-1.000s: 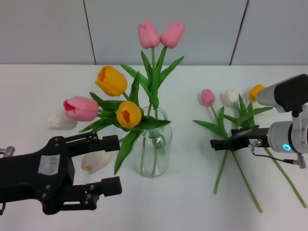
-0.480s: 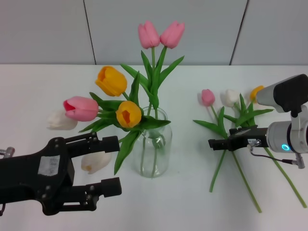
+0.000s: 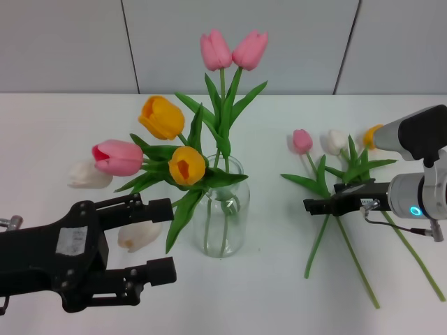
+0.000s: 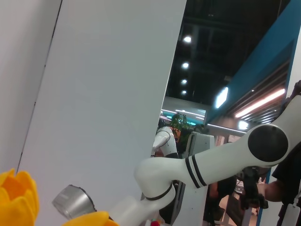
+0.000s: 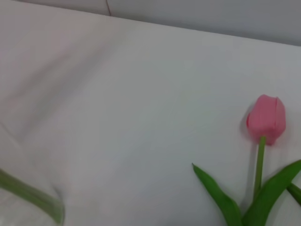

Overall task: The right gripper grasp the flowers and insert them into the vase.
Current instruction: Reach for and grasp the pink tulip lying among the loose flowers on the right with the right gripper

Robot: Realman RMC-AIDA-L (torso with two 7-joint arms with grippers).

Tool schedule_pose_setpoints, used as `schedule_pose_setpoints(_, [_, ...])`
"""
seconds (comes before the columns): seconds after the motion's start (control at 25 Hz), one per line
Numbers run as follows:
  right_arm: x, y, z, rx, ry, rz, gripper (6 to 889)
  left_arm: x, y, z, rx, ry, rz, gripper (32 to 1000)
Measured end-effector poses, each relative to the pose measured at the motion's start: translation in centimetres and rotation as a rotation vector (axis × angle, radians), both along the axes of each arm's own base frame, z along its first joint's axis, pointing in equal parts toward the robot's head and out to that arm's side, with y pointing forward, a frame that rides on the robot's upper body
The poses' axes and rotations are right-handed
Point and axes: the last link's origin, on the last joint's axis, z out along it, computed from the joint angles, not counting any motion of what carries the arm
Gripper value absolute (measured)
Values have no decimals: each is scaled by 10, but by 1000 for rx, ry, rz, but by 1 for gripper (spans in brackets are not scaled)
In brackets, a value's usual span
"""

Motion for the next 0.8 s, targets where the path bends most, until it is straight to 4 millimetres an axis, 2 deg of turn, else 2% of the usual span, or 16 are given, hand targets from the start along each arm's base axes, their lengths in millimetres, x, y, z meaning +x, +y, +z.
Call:
schedule_pose_setpoints(0.48, [-6,5,-3,32,8,35,855,2,2,-1,4,-1,-12,831])
schedule_pose_setpoints(0.8, [0,3,-6,46,-4,14,854,3,2,-1,5,-1,-13,831])
